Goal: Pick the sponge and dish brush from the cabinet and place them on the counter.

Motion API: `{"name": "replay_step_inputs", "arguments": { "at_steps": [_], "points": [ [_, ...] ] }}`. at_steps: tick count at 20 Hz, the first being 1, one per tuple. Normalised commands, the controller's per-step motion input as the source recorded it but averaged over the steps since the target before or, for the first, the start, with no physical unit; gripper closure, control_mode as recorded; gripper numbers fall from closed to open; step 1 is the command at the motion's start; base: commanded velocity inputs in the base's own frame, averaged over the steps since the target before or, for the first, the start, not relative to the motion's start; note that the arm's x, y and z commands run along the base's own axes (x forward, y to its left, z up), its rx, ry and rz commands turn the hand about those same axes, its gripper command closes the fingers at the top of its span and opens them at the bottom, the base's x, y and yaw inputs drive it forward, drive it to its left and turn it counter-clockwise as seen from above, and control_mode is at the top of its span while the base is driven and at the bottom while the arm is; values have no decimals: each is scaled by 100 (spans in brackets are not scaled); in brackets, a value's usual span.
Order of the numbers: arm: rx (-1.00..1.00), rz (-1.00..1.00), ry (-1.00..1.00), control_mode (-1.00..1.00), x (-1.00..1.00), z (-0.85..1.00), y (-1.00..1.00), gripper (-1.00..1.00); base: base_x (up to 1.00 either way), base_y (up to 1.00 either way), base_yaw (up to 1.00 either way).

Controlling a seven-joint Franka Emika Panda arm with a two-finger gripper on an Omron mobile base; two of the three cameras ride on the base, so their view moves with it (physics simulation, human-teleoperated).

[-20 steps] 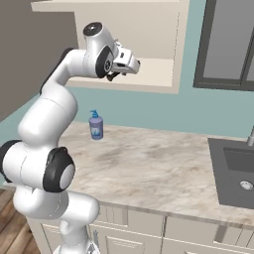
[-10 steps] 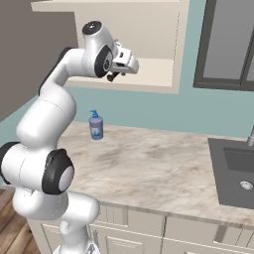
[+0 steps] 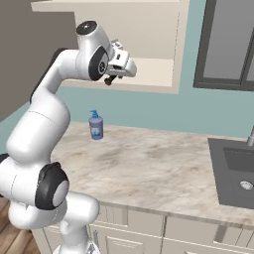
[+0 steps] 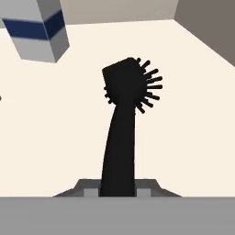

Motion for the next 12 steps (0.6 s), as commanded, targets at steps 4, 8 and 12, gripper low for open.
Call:
{"name": "replay_step_inputs", "arguments": {
  "at_steps": [4,8,12],
  "points": [
    [0,0,0,-100,-47,0,0,100,0,0,0],
    [0,0,0,-100,-45,0,0,100,0,0,0],
    [0,0,0,-100,-48,0,0,100,0,0,0]
  ]
}}
